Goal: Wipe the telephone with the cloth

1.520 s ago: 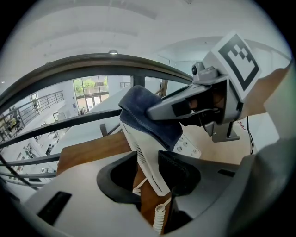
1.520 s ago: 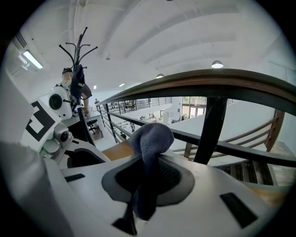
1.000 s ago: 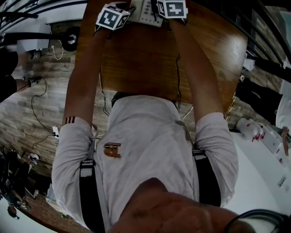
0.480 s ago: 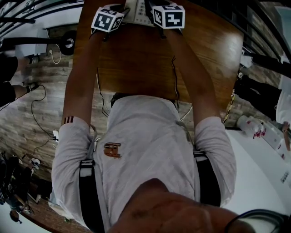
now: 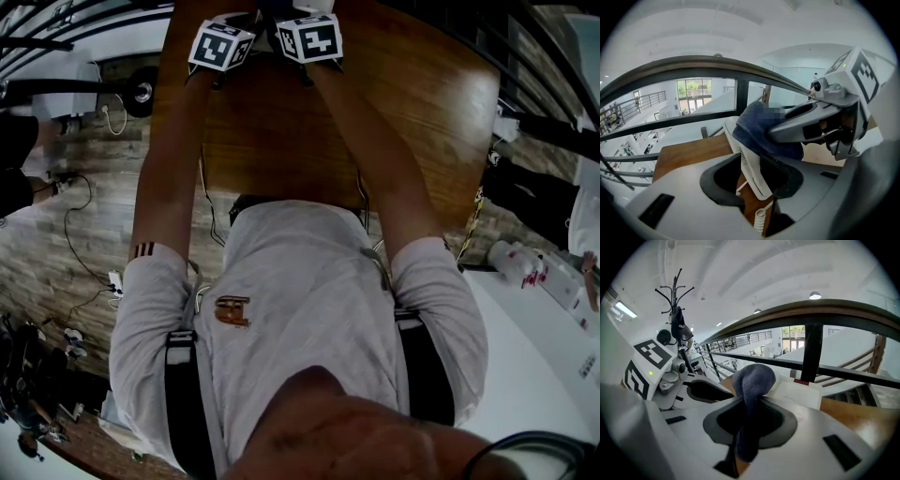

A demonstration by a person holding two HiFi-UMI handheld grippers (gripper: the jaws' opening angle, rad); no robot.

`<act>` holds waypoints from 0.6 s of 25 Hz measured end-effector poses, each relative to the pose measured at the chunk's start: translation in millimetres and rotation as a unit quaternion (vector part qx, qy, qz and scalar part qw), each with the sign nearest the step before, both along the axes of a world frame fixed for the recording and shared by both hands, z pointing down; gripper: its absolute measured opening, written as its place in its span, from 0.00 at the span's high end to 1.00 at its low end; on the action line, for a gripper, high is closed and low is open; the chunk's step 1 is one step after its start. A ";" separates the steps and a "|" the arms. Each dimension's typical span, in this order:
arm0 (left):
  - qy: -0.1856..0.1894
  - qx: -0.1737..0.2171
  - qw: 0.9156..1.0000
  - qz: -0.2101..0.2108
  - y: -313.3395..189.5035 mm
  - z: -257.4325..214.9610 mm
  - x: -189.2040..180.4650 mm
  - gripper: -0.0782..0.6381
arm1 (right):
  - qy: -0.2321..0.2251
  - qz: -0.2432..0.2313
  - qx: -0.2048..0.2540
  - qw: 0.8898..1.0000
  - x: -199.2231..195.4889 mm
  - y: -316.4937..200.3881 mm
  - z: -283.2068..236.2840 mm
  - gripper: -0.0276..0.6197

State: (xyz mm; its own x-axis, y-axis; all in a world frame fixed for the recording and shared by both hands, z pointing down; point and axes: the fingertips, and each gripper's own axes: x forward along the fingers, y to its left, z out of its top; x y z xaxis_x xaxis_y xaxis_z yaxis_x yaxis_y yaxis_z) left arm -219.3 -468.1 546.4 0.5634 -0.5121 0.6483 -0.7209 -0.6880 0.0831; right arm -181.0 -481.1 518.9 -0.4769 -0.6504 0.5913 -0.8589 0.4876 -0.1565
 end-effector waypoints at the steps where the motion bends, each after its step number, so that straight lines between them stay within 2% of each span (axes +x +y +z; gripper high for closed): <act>1: -0.001 0.000 1.000 0.001 -0.7 -0.5 0.1 0.70 | 0.004 0.002 -0.001 1.000 2.5 -1.7 1.2 0.84; 7: -0.002 0.001 1.000 0.004 -2.1 1.3 -2.5 0.70 | 0.031 0.021 0.000 0.999 28.6 -7.3 5.8 0.84; 15: -0.005 0.004 1.000 0.008 2.2 1.8 -1.9 0.70 | 0.062 0.060 -0.003 0.996 88.7 5.5 13.4 0.84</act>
State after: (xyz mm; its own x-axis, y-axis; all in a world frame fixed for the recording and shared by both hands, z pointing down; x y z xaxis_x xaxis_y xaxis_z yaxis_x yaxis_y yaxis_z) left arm -221.2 -465.9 548.2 0.5642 -0.5093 0.6499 -0.7111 -0.6997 0.0691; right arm -92.2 -475.6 532.4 -0.3199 -0.6941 0.6449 -0.9236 0.3803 -0.0489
